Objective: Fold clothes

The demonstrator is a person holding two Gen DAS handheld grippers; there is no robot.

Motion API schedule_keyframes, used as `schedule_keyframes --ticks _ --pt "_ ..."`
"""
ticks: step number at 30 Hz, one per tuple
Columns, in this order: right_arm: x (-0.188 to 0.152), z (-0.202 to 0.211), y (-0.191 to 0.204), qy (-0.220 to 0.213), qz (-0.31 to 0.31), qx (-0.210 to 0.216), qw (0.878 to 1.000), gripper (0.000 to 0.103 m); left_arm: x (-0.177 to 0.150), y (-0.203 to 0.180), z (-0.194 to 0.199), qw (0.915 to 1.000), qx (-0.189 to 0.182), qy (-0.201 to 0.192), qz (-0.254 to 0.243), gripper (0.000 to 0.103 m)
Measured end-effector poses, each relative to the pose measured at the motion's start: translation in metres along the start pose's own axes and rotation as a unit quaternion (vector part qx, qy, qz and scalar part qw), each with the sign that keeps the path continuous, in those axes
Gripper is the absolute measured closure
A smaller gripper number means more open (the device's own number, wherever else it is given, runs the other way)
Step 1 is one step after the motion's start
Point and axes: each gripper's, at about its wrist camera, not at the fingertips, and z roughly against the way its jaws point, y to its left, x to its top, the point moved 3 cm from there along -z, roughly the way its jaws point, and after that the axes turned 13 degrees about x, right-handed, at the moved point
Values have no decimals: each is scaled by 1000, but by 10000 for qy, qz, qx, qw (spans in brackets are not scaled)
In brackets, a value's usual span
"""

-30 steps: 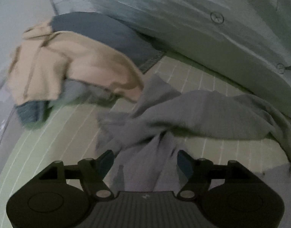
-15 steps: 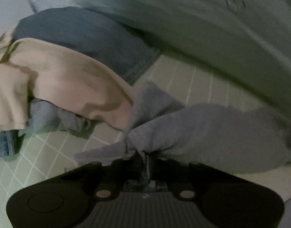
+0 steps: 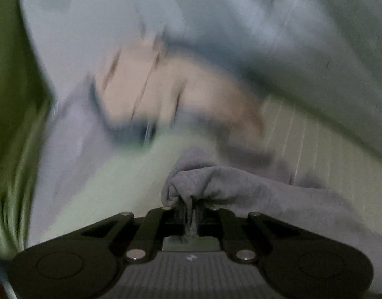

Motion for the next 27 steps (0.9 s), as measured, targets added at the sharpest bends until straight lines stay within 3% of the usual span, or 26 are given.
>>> schedule_keyframes --ticks 2,3,4,6,7,10,14,17,22,25,27 --pt "-21 -1 -11 355 -279 123 9989 91 -26 3 -7 9988 -132 447 127 85" --pt "-29 0 -12 426 -371 173 9983 83 -38 5 -10 9974 -201 663 194 81" --pt "-36 3 -10 454 -492 290 9973 63 -48 4 -13 9957 -299 824 290 74" --pt "-46 7 -1 491 -761 602 9941 36 -61 -1 -18 9923 -481 1054 436 61" --pt "-50 8 8 544 -848 834 9914 31 -66 -6 -20 9909 -561 1128 479 53" --pt "-54 -8 42 935 -629 1257 9856 25 -70 -23 -28 9892 -684 1251 327 40" --pt "-60 -32 75 1355 -342 1324 9813 23 -64 -48 -41 9881 -643 1392 94 39" --pt "-63 -60 94 1666 -323 1459 9746 43 -57 -65 -45 9907 -513 1252 -154 40" --pt "-59 -90 152 1609 1069 1258 9731 47 -29 -95 -59 9925 -354 1054 -505 43" --pt "-37 -125 179 1471 1211 1401 9716 53 -2 -122 -72 9941 -259 826 -647 43" --pt "-22 -149 197 1379 1245 1513 9709 48 19 -141 -83 9952 -231 712 -636 42"
